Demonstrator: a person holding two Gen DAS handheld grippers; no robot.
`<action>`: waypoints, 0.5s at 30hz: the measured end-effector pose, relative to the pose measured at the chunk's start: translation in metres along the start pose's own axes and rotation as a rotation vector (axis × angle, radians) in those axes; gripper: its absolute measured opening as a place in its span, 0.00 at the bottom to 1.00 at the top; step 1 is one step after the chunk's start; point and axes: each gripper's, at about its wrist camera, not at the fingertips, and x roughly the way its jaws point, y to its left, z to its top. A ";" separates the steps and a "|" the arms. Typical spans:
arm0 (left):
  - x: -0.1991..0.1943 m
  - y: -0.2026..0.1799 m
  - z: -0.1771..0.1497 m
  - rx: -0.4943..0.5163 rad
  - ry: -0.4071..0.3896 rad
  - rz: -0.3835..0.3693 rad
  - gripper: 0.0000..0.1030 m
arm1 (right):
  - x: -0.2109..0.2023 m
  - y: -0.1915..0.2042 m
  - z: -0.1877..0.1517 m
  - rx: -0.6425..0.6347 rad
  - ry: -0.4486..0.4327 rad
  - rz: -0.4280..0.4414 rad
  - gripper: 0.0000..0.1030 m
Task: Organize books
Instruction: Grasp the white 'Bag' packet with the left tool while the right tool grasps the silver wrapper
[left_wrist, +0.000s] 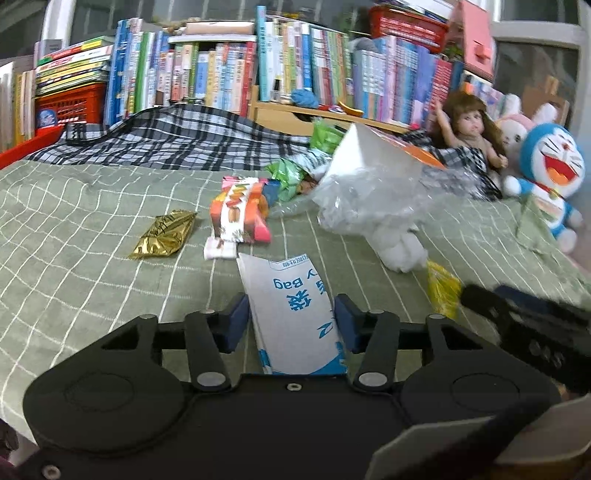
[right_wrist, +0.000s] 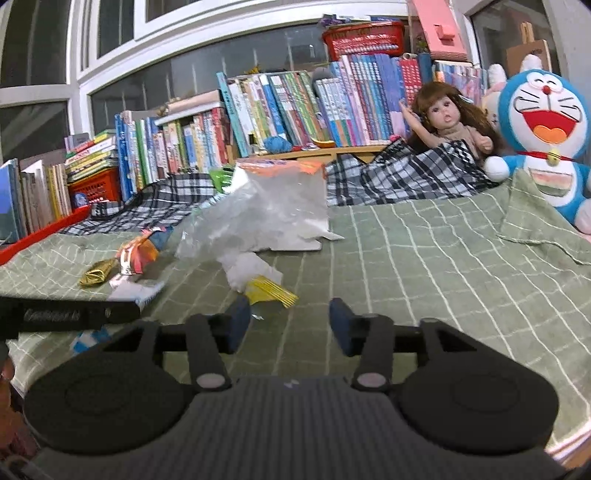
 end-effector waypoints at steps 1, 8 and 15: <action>-0.003 0.000 -0.002 0.013 -0.001 -0.002 0.55 | 0.002 0.003 0.000 -0.013 0.001 0.005 0.66; -0.008 -0.004 -0.009 0.071 -0.045 0.031 0.83 | 0.030 0.011 0.010 -0.103 0.070 0.046 0.68; 0.013 -0.009 -0.013 0.056 -0.027 0.051 0.79 | 0.040 0.006 0.007 -0.088 0.123 0.053 0.66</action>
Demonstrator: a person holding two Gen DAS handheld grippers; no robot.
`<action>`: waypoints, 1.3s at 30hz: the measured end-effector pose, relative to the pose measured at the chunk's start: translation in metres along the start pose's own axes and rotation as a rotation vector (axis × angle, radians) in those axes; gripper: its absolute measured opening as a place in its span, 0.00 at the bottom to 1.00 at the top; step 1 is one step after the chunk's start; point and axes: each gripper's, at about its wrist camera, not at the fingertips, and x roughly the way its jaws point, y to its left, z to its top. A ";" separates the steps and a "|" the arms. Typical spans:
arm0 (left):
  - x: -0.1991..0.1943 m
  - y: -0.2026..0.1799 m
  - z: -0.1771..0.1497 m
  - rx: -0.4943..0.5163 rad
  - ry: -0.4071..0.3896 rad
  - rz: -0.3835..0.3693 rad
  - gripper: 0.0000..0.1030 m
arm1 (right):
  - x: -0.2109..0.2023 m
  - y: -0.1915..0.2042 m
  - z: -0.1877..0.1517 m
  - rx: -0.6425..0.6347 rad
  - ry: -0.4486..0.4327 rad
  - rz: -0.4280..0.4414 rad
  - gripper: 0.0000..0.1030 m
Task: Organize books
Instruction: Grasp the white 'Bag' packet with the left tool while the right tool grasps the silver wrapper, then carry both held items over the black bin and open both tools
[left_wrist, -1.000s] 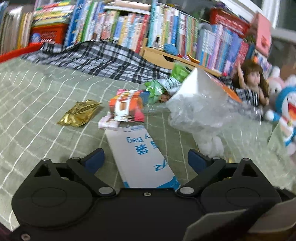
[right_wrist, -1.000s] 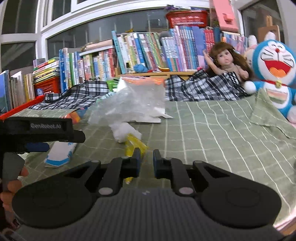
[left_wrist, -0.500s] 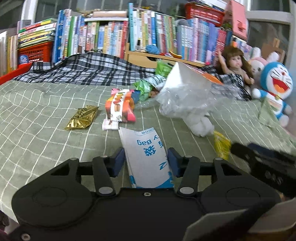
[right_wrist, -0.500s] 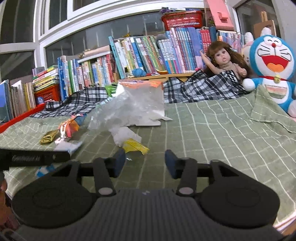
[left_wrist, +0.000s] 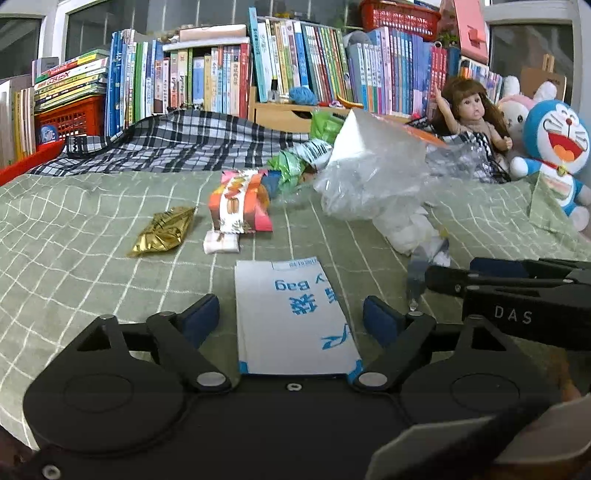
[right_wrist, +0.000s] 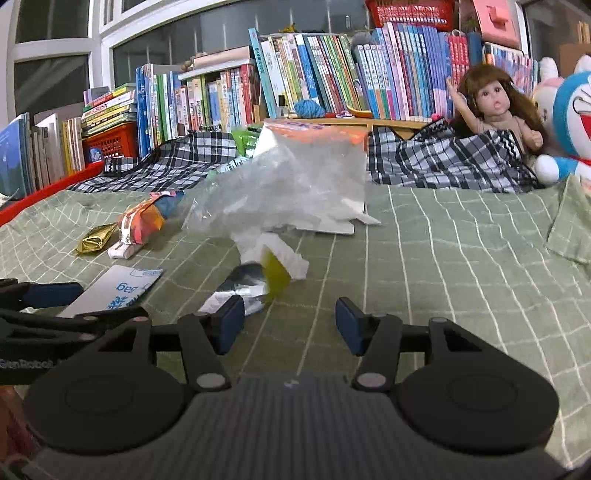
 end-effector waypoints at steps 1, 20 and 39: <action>0.000 0.000 -0.001 0.002 -0.007 -0.002 0.70 | -0.001 0.001 0.000 -0.002 -0.003 -0.003 0.65; -0.021 0.009 0.006 0.000 -0.035 -0.020 0.34 | 0.019 0.016 0.018 0.070 0.045 0.037 0.47; -0.074 0.012 -0.004 0.012 -0.041 -0.088 0.33 | -0.053 0.027 0.005 0.035 -0.013 0.084 0.22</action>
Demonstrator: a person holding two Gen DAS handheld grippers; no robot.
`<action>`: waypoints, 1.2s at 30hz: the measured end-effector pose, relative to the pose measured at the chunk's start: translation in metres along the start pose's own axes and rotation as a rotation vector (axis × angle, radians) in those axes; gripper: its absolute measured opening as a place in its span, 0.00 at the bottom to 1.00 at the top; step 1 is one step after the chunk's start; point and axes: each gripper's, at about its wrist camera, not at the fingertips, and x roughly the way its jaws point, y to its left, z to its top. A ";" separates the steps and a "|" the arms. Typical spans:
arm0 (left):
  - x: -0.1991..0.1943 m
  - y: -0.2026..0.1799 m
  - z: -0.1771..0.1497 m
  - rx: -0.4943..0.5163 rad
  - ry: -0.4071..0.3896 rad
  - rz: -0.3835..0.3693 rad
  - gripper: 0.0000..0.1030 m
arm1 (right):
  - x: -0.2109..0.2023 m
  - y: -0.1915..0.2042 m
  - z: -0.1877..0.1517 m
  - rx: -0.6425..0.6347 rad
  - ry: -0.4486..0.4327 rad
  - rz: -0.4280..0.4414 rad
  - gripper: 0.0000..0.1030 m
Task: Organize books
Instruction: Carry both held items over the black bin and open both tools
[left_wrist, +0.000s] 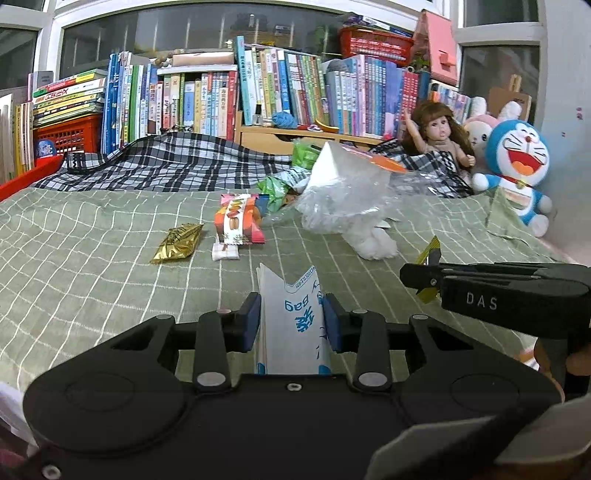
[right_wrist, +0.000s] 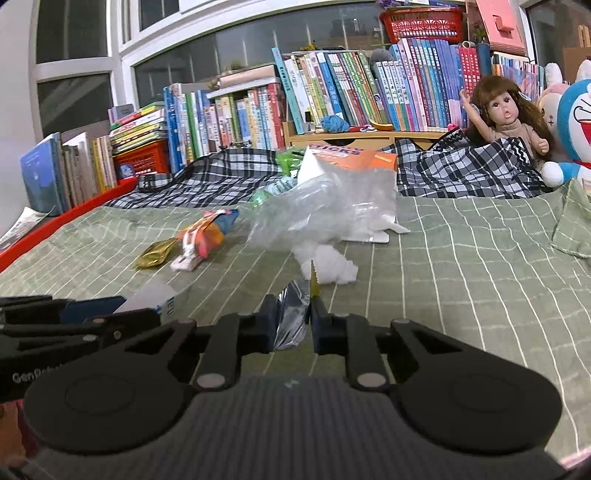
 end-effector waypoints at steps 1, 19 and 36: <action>-0.004 -0.001 -0.002 0.003 0.003 -0.005 0.33 | -0.004 0.002 -0.003 0.001 0.002 0.006 0.22; -0.086 -0.028 -0.057 0.082 0.129 -0.102 0.33 | -0.088 0.032 -0.068 -0.021 0.075 0.071 0.22; -0.044 -0.023 -0.125 0.022 0.402 -0.047 0.33 | -0.065 0.031 -0.130 0.039 0.285 0.040 0.22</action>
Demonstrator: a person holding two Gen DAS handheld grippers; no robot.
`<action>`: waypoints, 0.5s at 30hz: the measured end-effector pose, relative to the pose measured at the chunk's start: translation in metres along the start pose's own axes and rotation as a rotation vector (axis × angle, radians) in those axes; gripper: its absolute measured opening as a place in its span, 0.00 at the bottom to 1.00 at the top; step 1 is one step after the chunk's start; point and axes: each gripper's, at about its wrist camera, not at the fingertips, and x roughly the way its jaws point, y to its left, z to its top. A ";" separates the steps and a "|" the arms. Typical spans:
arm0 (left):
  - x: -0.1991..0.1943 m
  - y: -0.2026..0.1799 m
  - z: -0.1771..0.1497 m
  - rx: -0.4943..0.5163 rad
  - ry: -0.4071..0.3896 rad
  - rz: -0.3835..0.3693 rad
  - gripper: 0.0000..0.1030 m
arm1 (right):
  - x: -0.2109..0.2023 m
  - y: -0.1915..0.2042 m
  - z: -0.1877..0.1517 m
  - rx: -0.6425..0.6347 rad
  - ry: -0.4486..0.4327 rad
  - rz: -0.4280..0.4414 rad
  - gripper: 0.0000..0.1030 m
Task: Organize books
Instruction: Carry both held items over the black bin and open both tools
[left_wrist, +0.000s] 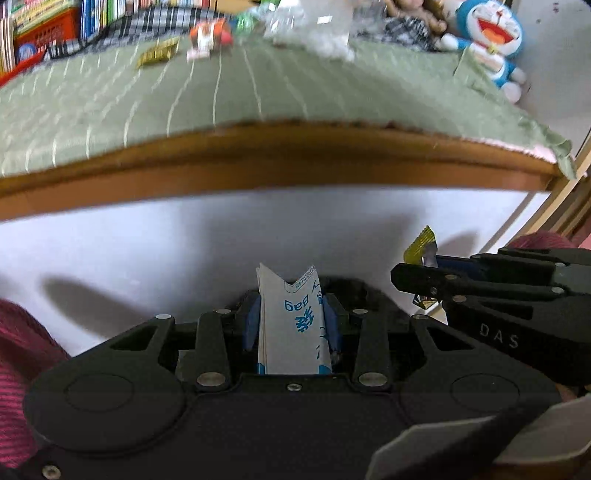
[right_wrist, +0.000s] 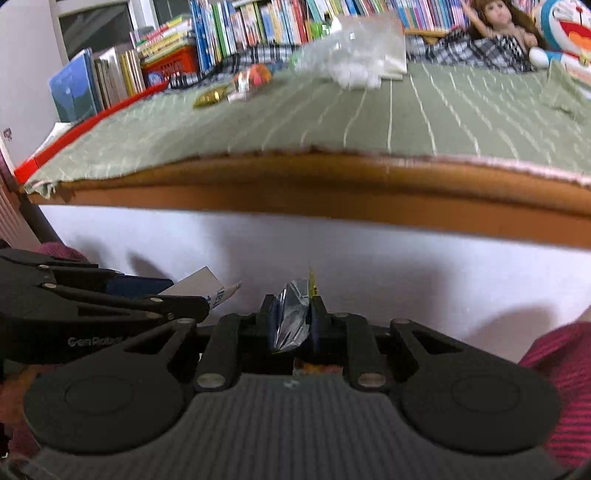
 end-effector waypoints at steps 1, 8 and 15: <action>0.005 0.001 -0.001 -0.005 0.016 0.001 0.33 | 0.003 -0.001 -0.002 0.007 0.011 -0.001 0.22; 0.031 0.003 -0.009 -0.021 0.104 0.005 0.34 | 0.018 -0.009 -0.013 0.046 0.065 -0.010 0.23; 0.050 0.001 -0.014 -0.029 0.159 0.014 0.35 | 0.030 -0.016 -0.019 0.096 0.101 -0.006 0.23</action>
